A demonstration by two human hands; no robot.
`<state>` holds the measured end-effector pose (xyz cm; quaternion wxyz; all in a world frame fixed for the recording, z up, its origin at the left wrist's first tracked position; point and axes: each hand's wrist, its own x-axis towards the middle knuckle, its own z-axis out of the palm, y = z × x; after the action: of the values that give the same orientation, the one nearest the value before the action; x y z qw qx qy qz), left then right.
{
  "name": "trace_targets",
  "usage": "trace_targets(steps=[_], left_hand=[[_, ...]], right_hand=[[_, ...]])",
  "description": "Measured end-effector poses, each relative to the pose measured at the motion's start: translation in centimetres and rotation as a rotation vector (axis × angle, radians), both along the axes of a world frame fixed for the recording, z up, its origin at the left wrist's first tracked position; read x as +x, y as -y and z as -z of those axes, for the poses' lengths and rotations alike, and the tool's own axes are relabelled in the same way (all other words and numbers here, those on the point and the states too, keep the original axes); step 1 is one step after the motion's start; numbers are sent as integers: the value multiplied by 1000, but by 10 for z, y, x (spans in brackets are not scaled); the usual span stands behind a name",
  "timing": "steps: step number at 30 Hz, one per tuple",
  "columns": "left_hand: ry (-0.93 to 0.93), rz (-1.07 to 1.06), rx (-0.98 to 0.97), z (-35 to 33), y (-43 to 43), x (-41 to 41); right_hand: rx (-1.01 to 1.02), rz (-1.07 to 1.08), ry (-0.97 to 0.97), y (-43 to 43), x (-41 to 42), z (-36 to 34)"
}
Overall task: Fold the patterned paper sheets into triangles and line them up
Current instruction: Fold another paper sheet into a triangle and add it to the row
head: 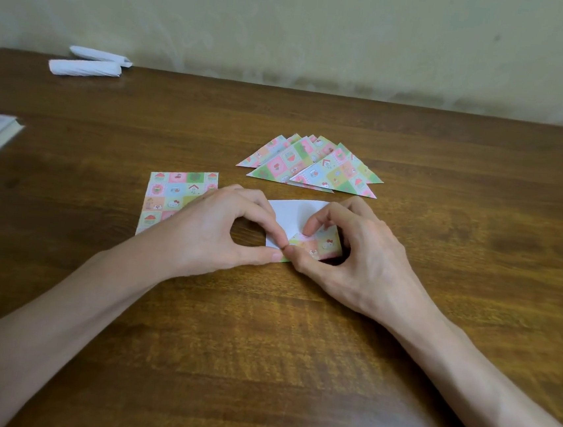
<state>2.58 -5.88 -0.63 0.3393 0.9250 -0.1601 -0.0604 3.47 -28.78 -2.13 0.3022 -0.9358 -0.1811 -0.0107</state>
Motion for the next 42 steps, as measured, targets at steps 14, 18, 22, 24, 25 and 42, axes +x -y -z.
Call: trace_targets(steps=[14,18,22,24,25,42], left_hand=[[-62,89,-48,-1,-8,3],[-48,79,-52,1,-7,3],[-45,69,-37,-1,-6,3],[-55,74,-28,-2,-7,2],[-56,76,-23,-3,-7,2],[-95,103,-35,-5,-9,2]], right_hand=[[-68,-1,58,-6,-1,7],[-84,12,60,-8,0,9],[-84,11,48,-9,2,8],[-73,15,41,-9,2,8],[-70,19,45,-9,2,9],[-119,66,73,-16,-4,10]])
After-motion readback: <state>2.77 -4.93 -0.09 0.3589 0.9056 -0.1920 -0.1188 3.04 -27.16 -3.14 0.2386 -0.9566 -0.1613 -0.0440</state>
